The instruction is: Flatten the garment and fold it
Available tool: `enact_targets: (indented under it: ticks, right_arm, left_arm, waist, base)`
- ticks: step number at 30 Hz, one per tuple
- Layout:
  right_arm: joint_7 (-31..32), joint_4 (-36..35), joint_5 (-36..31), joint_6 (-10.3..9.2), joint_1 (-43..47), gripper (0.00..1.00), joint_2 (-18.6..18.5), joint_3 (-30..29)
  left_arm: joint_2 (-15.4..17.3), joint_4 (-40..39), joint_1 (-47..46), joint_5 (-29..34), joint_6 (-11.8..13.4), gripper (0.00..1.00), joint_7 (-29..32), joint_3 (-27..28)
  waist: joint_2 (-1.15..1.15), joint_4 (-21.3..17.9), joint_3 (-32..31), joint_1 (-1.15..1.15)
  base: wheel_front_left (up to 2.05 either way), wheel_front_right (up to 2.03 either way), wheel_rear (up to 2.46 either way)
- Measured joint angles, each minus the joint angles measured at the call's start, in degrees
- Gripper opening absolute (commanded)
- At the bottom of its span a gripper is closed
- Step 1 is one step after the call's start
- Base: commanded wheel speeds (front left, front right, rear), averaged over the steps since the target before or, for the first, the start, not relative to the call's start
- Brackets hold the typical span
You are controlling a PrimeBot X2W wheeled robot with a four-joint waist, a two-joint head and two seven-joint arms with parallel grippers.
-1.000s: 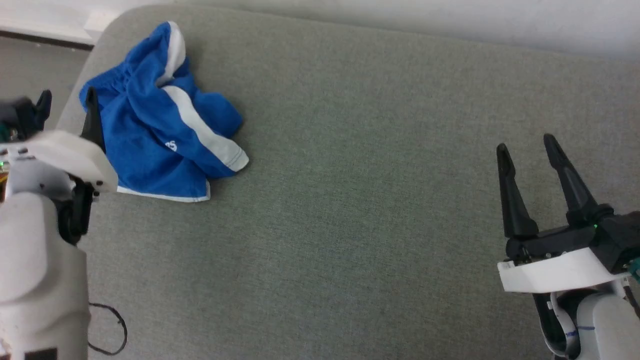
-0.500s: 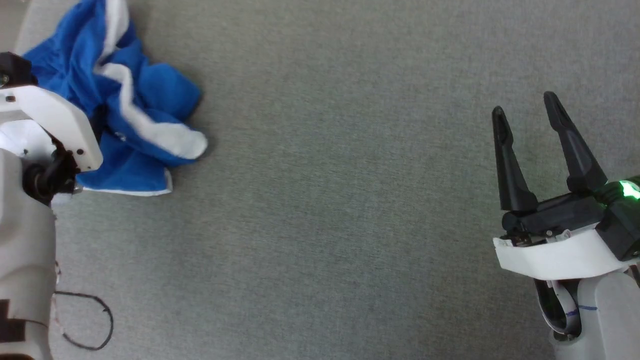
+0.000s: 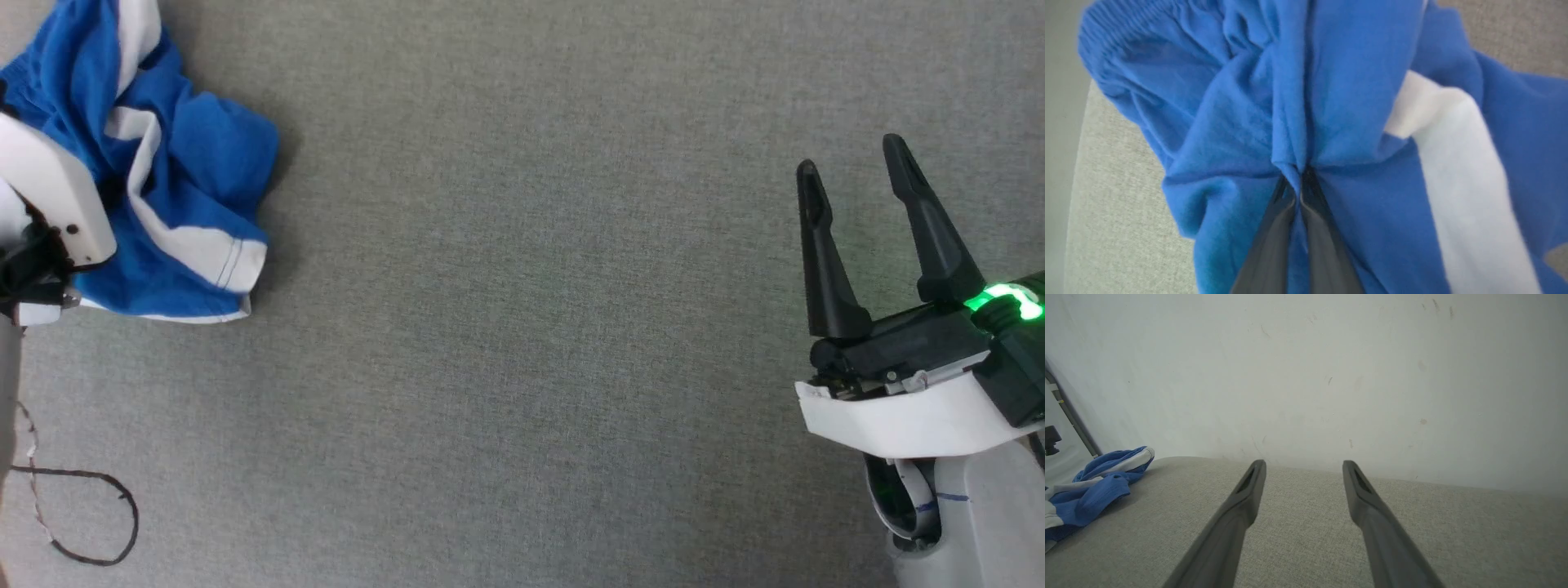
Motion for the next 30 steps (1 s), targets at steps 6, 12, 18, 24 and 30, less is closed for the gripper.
enact_targets:
  ticks: [6, 12, 18, 24, 30]
  right_arm:
    - [-0.68, 0.36, 1.33, 0.00, 0.22, 1.00, 1.22, -0.18]
    - [-0.98, 1.29, 2.41, 0.00, 3.27, 1.00, 2.24, -0.83]
    - [-0.99, 1.42, 4.81, 0.00, 6.55, 1.00, 2.43, -1.85]
    - [-0.98, 1.38, 5.91, 0.00, 9.05, 1.00, 2.45, -2.30]
    - [-0.98, 1.35, 6.70, 0.00, 10.08, 1.00, 2.45, -2.70]
  left_arm:
    - [5.21, -0.53, -3.52, -2.50, -0.10, 0.00, -3.88, -6.35]
    - [8.72, -6.09, -7.61, -3.02, -0.11, 0.00, -7.26, -14.18]
    - [8.57, -13.96, -9.61, -3.12, -0.12, 0.00, -8.94, -22.37]
    - [6.17, -20.34, -10.24, -3.03, -0.12, 0.00, -9.89, -29.14]
    - [2.31, -24.65, -9.90, -3.54, -0.12, 0.00, -11.50, -35.23]
  waist:
    - [0.00, 0.25, -3.68, 0.00]
    - [0.00, 0.21, -9.19, -0.02]
    - [0.00, -0.82, -15.35, -0.02]
    - [0.00, -3.84, -20.31, -0.03]
    - [0.00, -9.15, -22.85, -0.02]
  base:
    - [0.00, 0.00, 0.00]
    - [0.00, 0.00, 0.00]
    - [0.00, 0.00, 0.00]
    - [0.00, 0.00, 0.00]
    - [0.00, 0.00, 0.00]
